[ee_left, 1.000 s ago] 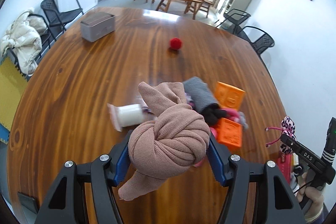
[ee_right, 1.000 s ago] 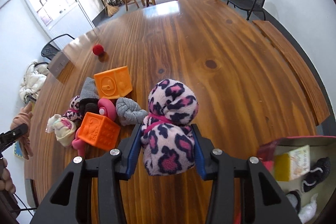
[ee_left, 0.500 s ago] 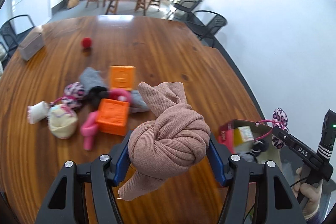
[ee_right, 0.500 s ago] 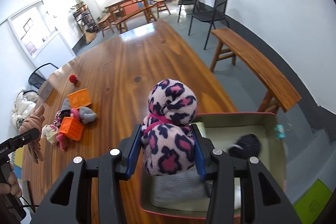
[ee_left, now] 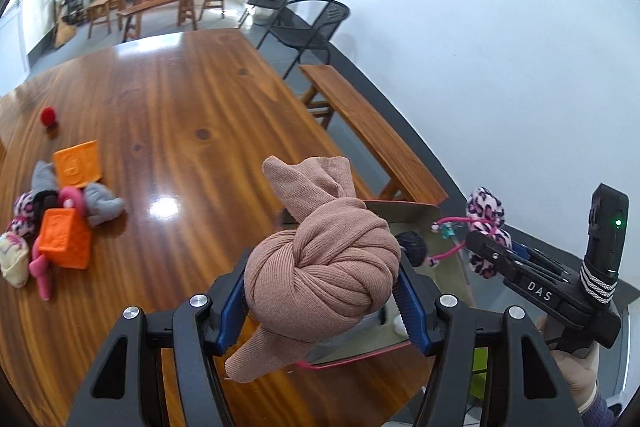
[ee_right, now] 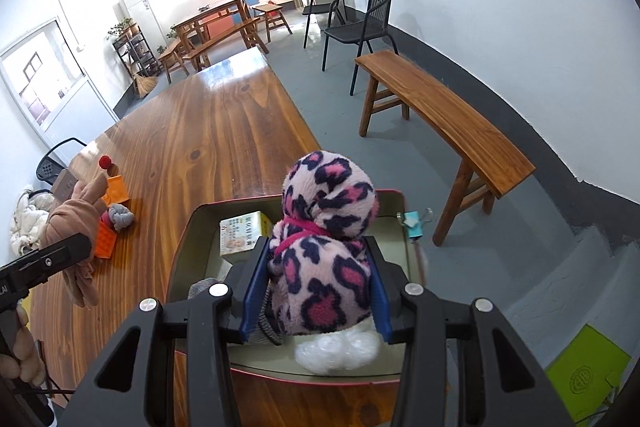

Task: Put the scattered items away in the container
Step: 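Carry the plush and cloth into the red-rimmed box and open both tools, then move both open tools back over the table toward the remaining items, then grasp the white tape roll with the left tool while the right tool grasps an orange rubber cube, then carry the tape roll and orange cube into the red-rimmed box and open both tools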

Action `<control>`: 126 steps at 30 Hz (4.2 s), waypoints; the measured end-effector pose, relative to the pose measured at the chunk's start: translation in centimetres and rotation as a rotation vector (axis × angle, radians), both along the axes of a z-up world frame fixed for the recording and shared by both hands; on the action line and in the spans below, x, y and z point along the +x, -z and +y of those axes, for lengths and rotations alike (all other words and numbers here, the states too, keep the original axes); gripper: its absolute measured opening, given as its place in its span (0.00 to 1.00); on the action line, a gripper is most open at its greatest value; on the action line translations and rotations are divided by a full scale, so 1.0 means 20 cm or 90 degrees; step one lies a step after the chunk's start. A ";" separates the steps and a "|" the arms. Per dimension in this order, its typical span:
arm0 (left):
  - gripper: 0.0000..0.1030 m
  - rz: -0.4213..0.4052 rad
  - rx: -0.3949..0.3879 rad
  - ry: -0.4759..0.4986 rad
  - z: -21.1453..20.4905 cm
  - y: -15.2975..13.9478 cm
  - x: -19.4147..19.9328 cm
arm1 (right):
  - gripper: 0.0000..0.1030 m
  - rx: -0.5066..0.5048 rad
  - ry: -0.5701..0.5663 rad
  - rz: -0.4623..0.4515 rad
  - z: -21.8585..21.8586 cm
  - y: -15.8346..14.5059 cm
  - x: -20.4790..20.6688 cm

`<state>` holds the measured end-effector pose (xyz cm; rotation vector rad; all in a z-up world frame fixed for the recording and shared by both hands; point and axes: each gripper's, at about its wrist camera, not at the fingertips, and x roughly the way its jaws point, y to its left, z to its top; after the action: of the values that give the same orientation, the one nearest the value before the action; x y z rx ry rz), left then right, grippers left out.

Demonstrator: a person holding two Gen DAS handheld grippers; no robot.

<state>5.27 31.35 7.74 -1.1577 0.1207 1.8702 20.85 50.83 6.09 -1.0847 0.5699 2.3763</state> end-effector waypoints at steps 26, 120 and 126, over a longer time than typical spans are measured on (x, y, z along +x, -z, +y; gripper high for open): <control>0.99 -0.045 -0.045 -0.054 -0.03 0.07 -0.01 | 0.57 -0.045 -0.039 0.024 -0.01 0.01 -0.10; 0.47 -0.104 -0.103 -0.383 -1.65 0.48 -1.16 | 0.56 -0.084 -0.229 -0.108 -1.38 0.47 -1.42; 0.47 -0.089 -0.094 -0.357 -1.51 0.38 -1.03 | 0.56 -0.086 -0.233 -0.059 -1.31 0.32 -1.25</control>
<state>-15.35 1.06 0.10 -1.5341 -0.1646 2.2818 -4.09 24.69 -0.35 -1.4570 0.5437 2.6060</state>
